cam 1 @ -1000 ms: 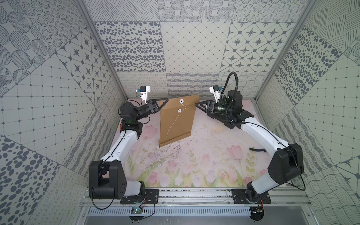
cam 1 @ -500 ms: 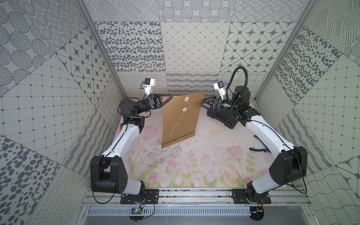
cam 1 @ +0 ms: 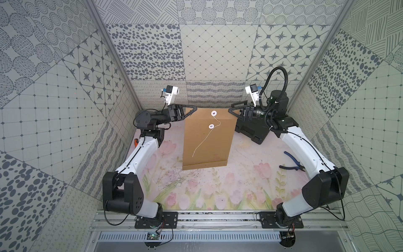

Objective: Close the mouth of the file bag
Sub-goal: Close the file bag.

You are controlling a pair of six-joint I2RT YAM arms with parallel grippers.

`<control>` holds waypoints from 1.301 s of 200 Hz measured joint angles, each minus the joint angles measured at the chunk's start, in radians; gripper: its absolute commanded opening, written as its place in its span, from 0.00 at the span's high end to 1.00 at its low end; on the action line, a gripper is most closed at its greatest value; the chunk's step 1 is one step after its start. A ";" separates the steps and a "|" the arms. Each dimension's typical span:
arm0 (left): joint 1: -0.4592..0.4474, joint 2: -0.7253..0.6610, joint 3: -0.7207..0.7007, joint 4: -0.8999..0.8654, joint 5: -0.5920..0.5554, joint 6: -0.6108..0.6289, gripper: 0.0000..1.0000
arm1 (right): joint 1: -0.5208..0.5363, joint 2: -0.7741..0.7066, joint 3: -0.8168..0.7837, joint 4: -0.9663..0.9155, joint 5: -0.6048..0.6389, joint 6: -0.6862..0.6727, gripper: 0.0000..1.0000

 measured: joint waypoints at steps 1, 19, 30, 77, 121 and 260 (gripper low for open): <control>0.000 0.000 0.000 0.000 0.000 0.000 1.00 | 0.002 0.000 -0.001 0.002 -0.002 0.003 0.20; -0.003 0.000 0.006 -0.003 0.002 0.001 1.00 | 0.012 0.000 -0.016 0.029 -0.027 0.018 0.33; -0.003 0.000 0.009 -0.007 0.005 0.005 1.00 | 0.018 0.000 -0.029 0.050 -0.041 0.035 0.41; -0.003 0.000 0.014 -0.025 0.016 0.026 1.00 | 0.017 0.000 -0.049 0.124 -0.098 0.101 0.71; 0.003 0.000 0.017 -0.064 0.012 0.060 1.00 | 0.013 0.000 -0.050 0.192 -0.137 0.156 1.00; 0.008 -0.093 -0.147 -0.200 -0.032 0.249 0.40 | 0.000 0.000 0.070 0.343 -0.161 0.403 1.00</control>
